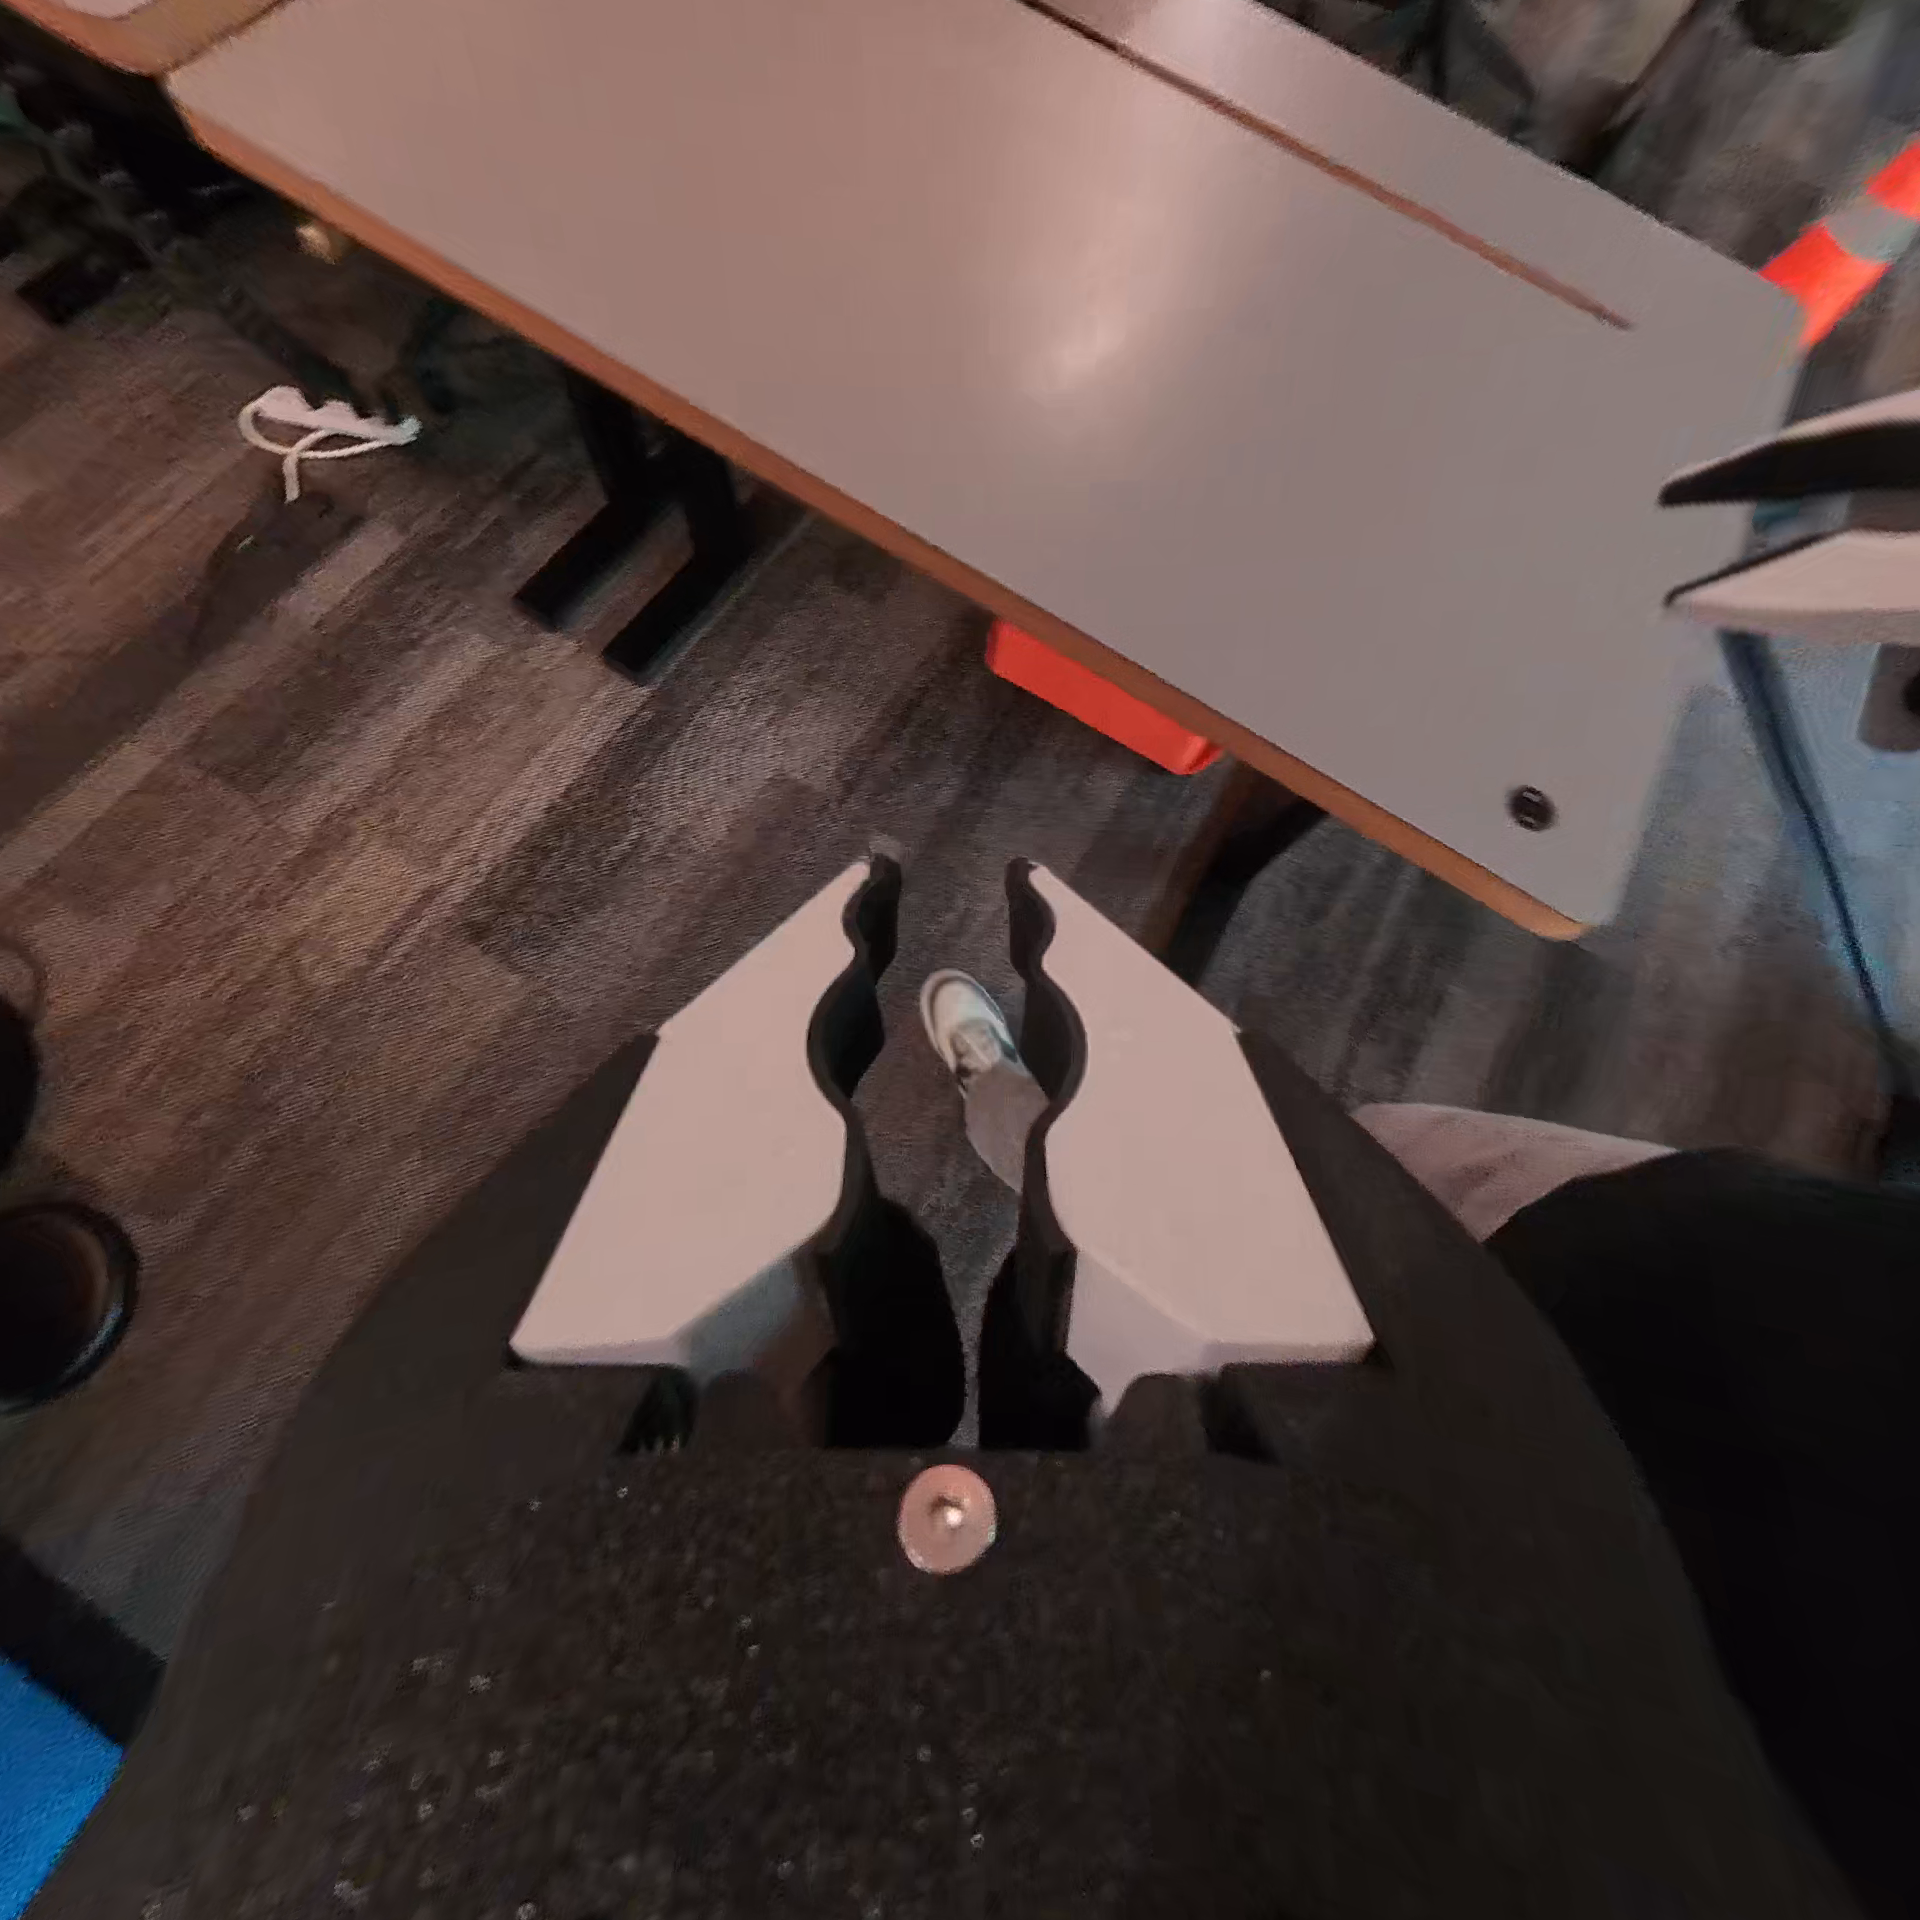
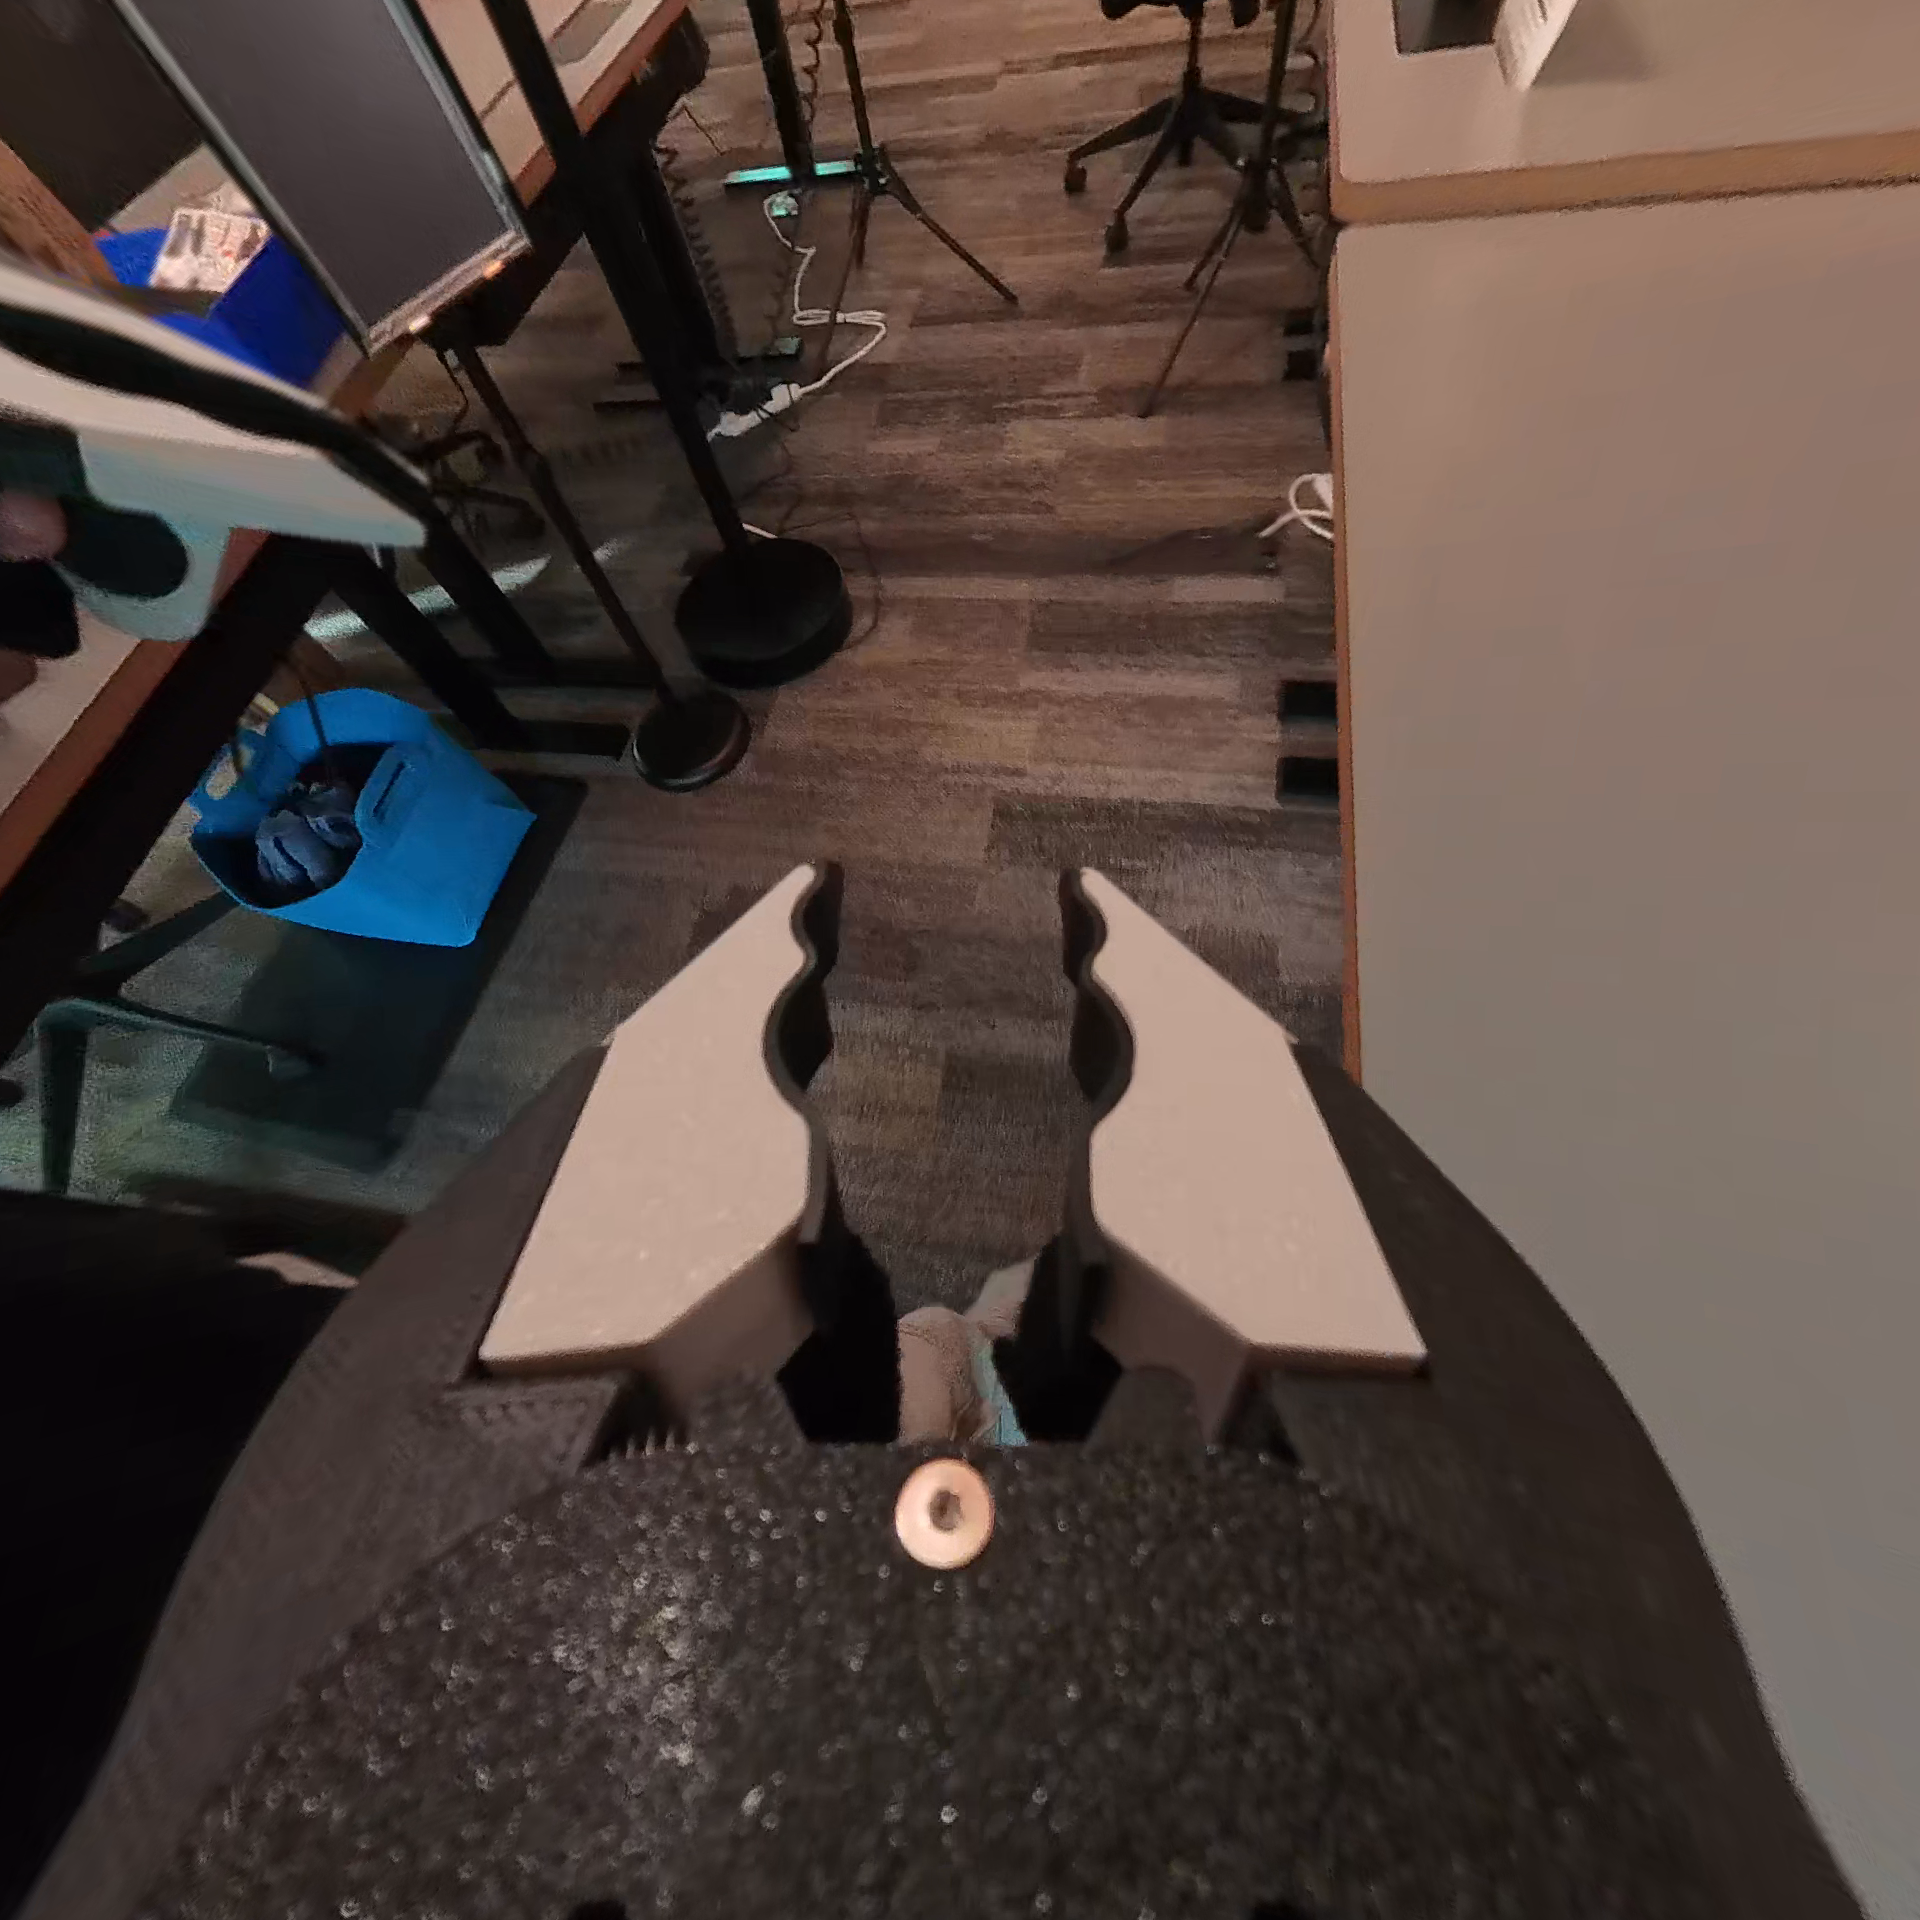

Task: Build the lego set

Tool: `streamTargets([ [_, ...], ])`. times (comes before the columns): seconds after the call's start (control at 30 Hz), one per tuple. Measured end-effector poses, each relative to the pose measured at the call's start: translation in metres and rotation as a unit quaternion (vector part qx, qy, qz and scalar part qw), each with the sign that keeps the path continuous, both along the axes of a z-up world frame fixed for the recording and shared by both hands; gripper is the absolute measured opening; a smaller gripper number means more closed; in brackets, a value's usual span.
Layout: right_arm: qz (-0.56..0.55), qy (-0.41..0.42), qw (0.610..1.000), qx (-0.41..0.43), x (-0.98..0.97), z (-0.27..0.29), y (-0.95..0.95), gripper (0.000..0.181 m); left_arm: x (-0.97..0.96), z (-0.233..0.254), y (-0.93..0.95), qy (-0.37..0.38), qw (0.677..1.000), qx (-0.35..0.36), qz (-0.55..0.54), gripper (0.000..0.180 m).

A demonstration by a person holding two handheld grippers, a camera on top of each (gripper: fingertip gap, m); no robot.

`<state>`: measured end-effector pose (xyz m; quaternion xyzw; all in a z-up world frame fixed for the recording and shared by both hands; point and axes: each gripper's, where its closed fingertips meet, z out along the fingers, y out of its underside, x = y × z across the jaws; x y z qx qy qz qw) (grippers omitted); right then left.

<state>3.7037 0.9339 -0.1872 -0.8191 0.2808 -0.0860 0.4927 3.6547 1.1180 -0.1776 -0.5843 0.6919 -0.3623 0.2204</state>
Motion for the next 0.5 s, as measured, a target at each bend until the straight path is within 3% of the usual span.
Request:
streamTargets([
  [0.23, 0.020, -0.003, 1.000, 0.015, 0.195, -0.018, 0.110, 0.042, 0.155, -0.026, 0.107, 0.029, 0.997, 0.018, 0.063, 0.018],
  [0.5, 0.052, 0.004, 0.999, 0.011, 0.374, 0.000, 0.216, 0.042, 0.314, 0.002, 0.212, 0.046, 0.995, 0.037, 0.080, 0.018],
])
